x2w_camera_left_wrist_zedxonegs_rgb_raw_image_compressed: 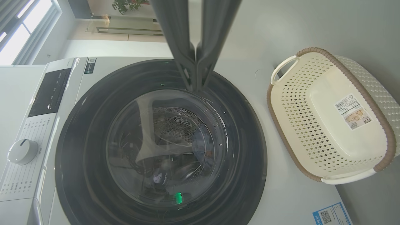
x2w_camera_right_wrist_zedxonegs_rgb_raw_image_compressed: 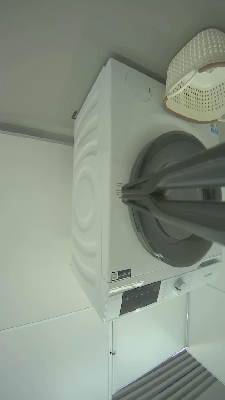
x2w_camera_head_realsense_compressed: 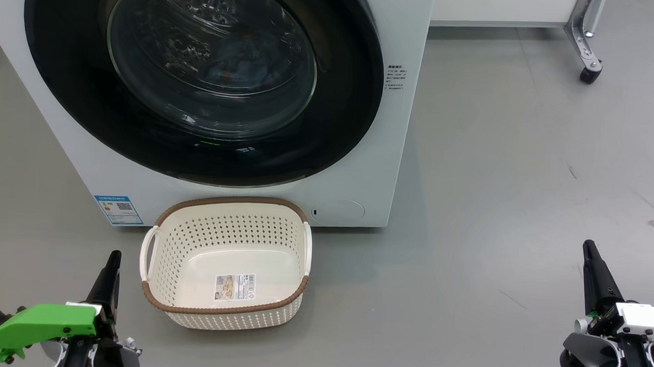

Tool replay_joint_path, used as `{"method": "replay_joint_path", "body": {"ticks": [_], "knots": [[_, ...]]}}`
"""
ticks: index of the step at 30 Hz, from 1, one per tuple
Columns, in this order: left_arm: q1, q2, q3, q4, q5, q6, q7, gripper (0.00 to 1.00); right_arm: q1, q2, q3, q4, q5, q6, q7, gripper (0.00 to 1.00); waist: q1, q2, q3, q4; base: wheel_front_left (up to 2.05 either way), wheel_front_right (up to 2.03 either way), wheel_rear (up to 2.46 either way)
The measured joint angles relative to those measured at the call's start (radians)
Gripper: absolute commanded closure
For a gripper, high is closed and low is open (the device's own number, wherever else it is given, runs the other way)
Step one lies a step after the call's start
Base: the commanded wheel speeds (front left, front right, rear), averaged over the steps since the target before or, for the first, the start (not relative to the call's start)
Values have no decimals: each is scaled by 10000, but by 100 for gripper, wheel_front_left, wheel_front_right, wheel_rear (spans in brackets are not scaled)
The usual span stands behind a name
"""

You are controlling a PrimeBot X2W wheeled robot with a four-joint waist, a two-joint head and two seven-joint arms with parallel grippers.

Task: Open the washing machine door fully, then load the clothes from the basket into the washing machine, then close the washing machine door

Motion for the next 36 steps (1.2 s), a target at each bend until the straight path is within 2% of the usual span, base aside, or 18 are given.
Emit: {"method": "replay_joint_path", "body": {"ticks": [36], "knots": [[0, 0, 0, -2, 0, 0, 0, 100, 0, 10, -15, 0, -2, 0, 0, 100, 0, 0, 0, 0, 0, 0, 0]]}}
